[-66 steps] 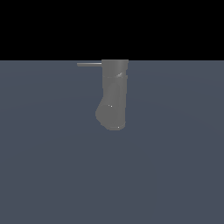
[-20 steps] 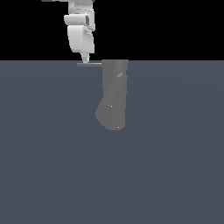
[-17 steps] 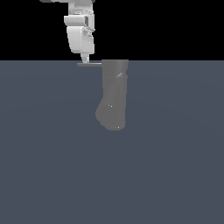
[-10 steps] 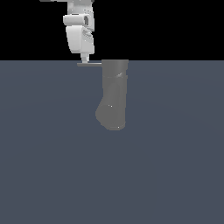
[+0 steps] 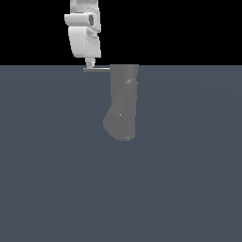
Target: Turn on the faucet by rotating a designated handle.
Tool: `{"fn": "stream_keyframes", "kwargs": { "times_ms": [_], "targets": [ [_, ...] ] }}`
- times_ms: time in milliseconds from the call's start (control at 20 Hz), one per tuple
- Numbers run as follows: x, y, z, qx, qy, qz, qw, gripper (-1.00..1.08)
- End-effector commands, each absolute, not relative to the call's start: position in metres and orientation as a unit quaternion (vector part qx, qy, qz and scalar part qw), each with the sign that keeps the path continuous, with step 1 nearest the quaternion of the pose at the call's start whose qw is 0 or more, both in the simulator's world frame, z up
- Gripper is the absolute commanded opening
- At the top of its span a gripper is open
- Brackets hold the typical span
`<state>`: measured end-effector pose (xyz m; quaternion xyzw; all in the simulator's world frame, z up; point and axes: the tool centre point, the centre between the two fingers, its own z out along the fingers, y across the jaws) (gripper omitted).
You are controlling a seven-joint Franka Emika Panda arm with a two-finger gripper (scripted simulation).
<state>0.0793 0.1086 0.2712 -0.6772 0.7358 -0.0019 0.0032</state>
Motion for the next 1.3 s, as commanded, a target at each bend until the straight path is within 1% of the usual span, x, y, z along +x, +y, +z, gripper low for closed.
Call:
{"fn": "stream_keyframes", "kwargs": {
  "times_ms": [0,1250],
  "targets": [
    [0.070,0.108,0.271,-0.677,0.736,0.000,0.000,-1.00],
    [0.010,0.110,0.271,-0.677,0.736,0.000,0.000,-1.00]
  ]
}}
